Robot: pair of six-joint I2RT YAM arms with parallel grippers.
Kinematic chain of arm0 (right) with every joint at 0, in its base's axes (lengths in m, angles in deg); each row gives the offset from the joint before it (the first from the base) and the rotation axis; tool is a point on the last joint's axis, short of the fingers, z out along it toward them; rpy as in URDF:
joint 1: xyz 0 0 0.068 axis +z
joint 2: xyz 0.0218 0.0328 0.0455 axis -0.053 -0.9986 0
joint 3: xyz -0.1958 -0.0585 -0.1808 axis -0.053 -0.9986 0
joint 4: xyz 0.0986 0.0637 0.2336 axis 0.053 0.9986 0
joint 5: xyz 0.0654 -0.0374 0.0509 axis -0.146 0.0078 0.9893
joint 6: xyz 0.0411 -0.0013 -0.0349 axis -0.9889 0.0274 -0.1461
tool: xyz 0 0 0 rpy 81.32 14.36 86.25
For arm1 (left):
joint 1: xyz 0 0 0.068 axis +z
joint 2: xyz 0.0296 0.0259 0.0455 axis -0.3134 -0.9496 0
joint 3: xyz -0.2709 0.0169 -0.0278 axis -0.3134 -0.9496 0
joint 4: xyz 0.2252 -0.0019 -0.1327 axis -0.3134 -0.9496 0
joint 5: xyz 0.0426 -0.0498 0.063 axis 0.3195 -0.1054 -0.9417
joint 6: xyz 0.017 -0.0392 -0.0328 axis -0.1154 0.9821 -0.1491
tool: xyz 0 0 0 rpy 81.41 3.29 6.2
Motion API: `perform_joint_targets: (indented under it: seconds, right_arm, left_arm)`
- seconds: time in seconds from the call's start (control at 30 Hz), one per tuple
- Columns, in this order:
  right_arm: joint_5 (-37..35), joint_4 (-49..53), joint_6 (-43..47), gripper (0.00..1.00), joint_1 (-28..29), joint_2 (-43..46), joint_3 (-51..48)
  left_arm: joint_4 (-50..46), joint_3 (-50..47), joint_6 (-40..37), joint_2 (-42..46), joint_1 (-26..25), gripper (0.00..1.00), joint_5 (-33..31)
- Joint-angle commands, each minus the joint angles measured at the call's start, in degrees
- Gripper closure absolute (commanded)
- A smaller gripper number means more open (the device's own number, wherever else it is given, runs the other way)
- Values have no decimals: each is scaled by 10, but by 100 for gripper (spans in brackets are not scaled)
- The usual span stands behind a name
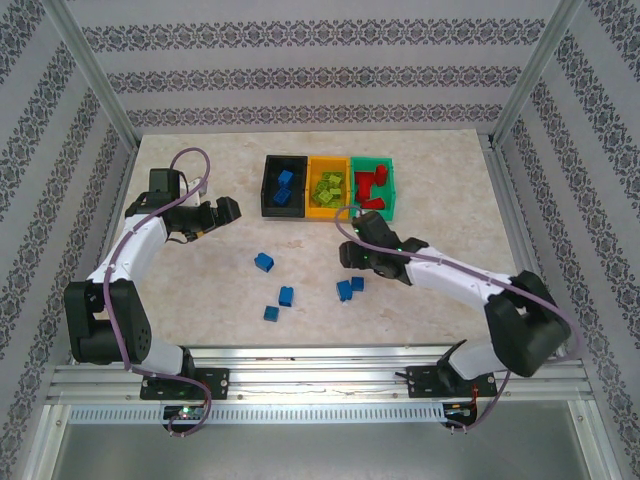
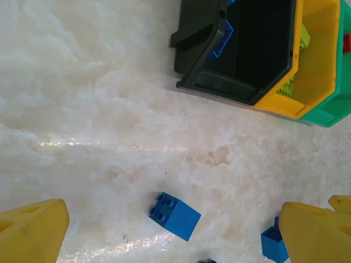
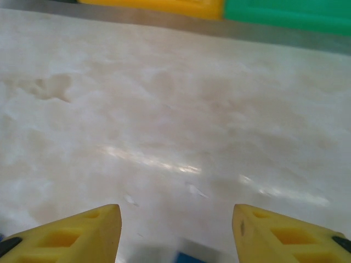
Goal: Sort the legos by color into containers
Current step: Pick up the lego from the center of the table.
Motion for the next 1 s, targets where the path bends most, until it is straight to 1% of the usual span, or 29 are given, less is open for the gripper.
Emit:
perform_joint_targets:
  seconds: [0.0,0.13,0.23,0.37,0.43,0.53,0.63,0.67,0.77,0.97]
  right_arm:
    - [-18,-5,-16,44,-26,52,-47]
    - [-28,12,-14,43,-49,117,-100]
    - [-22,18,-13,42,-75,172,-140]
    - [23,21,-9,41,-125,230,-188]
    - [52,11,-5,41,-139,252,-202]
    - [54,-3,-1,40,-147,269,-214]
    - [58,-15,1,40,-147,263,-216]
    - [59,-19,3,40,-147,257,-215]
    - [69,-25,8,40,-146,234,-206]
    - [54,-26,16,40,-127,211,-197]
  left_arm:
    - [3,-3,-4,-4,-17,2,23]
    - [9,-4,23,-11,-34,4,54]
    - [29,-16,55,-5,-64,4,58]
    - [34,-29,80,-12,-106,4,52]
    - [42,-49,89,-12,-122,5,42]
    - [54,-84,93,-13,-148,7,13]
    - [36,-96,77,-25,-171,8,-26]
    - [26,-96,69,-33,-178,11,-40]
    - [-7,-85,48,-51,-197,14,-82]
    - [-49,-48,15,-78,-231,16,-174]
